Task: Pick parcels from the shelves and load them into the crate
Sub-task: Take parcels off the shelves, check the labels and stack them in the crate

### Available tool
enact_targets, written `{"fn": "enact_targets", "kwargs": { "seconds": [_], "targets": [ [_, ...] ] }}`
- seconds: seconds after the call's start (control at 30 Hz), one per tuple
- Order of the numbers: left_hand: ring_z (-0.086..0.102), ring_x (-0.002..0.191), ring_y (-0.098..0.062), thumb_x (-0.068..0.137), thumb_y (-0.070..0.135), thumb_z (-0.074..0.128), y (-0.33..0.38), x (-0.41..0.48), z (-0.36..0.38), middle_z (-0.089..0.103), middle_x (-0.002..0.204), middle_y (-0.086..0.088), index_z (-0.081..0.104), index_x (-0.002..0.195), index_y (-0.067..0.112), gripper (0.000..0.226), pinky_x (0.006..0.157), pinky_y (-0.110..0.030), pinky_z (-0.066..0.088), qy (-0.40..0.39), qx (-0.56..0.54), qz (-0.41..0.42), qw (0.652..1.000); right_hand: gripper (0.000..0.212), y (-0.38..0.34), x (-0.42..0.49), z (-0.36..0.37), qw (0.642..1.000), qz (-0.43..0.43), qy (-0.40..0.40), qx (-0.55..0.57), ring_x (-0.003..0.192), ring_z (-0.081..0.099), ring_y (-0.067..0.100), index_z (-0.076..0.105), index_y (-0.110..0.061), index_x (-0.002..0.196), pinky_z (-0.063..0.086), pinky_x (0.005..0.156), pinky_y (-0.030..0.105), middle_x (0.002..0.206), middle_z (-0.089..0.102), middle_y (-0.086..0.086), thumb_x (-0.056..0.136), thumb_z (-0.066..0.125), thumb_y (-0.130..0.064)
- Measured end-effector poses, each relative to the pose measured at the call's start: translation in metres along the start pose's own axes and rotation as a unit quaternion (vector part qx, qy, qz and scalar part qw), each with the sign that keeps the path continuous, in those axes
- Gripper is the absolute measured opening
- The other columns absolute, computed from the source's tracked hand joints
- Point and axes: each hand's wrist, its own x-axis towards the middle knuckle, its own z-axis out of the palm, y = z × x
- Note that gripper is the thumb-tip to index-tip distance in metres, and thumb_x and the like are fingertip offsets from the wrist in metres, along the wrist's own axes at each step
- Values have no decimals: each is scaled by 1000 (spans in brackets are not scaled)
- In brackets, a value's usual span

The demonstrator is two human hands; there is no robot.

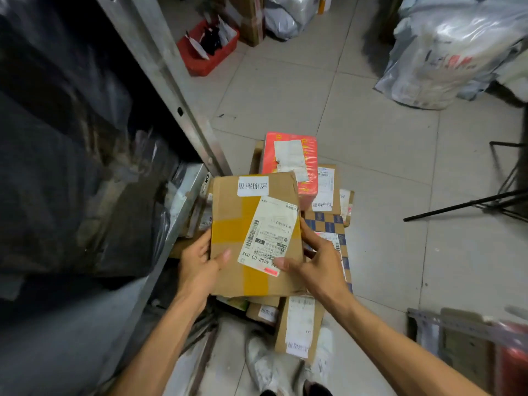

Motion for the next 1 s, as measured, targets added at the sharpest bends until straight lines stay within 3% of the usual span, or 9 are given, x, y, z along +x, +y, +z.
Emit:
{"fn": "enact_targets", "kwargs": {
  "seconds": [0.07,0.17,0.3,0.43,0.5,0.57,0.7,0.9,1.0],
  "targets": [
    [64,100,-5,80,-9,69,-2,-3,-2,68,106,10,52,137,19,66,94,-37,51,-9,9,-5,1000,86,1,-4,-1,1000,10,-4,-3,102,61,-9,44,-51,135,52,75,12,110,66,-31,70,83,-12],
    [64,87,5,78,-13,68,-1,-5,-2,68,105,8,54,135,17,66,80,-24,53,-23,6,-2,1000,86,-3,-10,-3,1000,22,-12,-18,103,60,-11,41,-40,143,52,78,14,111,64,-34,73,82,-11],
    [66,99,-7,79,-14,68,-4,-10,1,69,110,5,53,137,17,67,90,-35,53,-17,-7,4,1000,85,-4,-18,-5,1000,29,-10,-6,109,62,2,41,-33,145,54,86,21,119,66,-22,75,80,-8],
    [69,88,3,77,-14,69,-19,-21,-6,71,91,23,56,134,18,67,73,-17,55,37,-31,22,999,86,0,-27,-3,999,38,-19,17,102,66,2,43,-25,146,55,77,18,117,69,-15,72,80,0],
    [68,88,4,76,-13,70,-23,-25,-8,71,95,22,55,134,20,68,75,-20,55,60,-37,22,997,86,-1,-23,-1,999,36,-31,24,107,65,5,42,-22,146,55,83,21,122,67,-12,73,79,2],
    [68,87,4,79,-11,69,-23,-22,-8,68,103,16,53,136,19,66,83,-29,54,70,-48,20,996,81,-4,-10,2,998,32,-47,21,110,63,7,45,-28,142,55,89,27,123,66,-12,75,77,3],
    [63,98,-7,84,-4,68,-11,-15,-2,63,106,15,51,138,21,62,97,-40,49,72,-15,9,997,70,-3,14,1,995,45,-84,6,91,64,-11,49,-52,111,52,67,12,95,68,-33,77,74,4],
    [60,91,2,82,-4,70,-2,-13,-7,64,96,21,54,134,23,60,84,-28,51,16,14,3,1000,74,-1,16,-4,996,52,-67,-36,91,60,-18,44,-52,122,49,60,7,96,66,-37,76,78,-3],
    [63,98,-7,82,-1,71,-3,-13,-7,67,94,18,60,128,26,54,86,-31,50,15,46,1,999,78,2,12,-5,995,55,-66,-55,94,55,-23,40,-57,121,49,62,6,97,60,-46,76,79,-6]
  ]
}}
